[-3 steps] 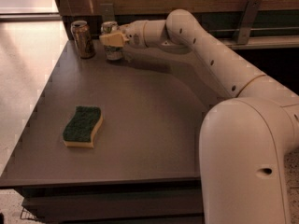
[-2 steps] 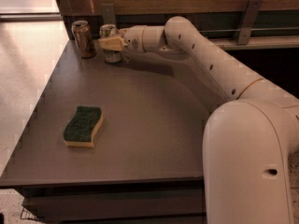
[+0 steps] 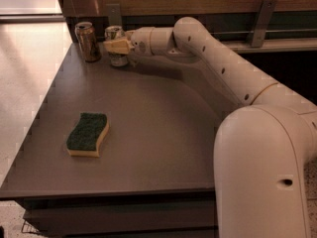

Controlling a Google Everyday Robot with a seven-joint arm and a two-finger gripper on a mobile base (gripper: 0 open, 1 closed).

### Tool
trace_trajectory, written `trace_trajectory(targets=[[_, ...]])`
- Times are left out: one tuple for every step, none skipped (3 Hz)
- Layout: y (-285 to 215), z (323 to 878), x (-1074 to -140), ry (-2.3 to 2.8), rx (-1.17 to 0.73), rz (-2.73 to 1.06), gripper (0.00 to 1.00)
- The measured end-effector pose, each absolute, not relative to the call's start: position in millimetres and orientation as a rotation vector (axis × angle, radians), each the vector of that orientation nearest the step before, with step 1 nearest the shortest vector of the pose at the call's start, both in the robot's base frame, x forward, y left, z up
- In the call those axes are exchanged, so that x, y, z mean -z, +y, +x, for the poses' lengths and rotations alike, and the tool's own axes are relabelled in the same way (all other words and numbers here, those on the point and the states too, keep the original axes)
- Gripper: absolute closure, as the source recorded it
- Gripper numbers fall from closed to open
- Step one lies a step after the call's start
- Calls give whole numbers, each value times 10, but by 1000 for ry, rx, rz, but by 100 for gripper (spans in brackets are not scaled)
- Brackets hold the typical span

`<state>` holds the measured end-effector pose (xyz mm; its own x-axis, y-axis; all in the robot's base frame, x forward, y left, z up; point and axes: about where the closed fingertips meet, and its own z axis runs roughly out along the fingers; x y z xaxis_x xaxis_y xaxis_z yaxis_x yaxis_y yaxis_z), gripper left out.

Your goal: Move 7up can near orange can

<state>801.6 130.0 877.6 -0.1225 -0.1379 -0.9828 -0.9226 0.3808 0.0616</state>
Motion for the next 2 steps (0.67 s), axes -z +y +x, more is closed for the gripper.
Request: trace_trajectory(targets=[[1301,8016,-8780,1552,-903,-982,22],[1339,8007,-8771,1551,-908,-985,0]])
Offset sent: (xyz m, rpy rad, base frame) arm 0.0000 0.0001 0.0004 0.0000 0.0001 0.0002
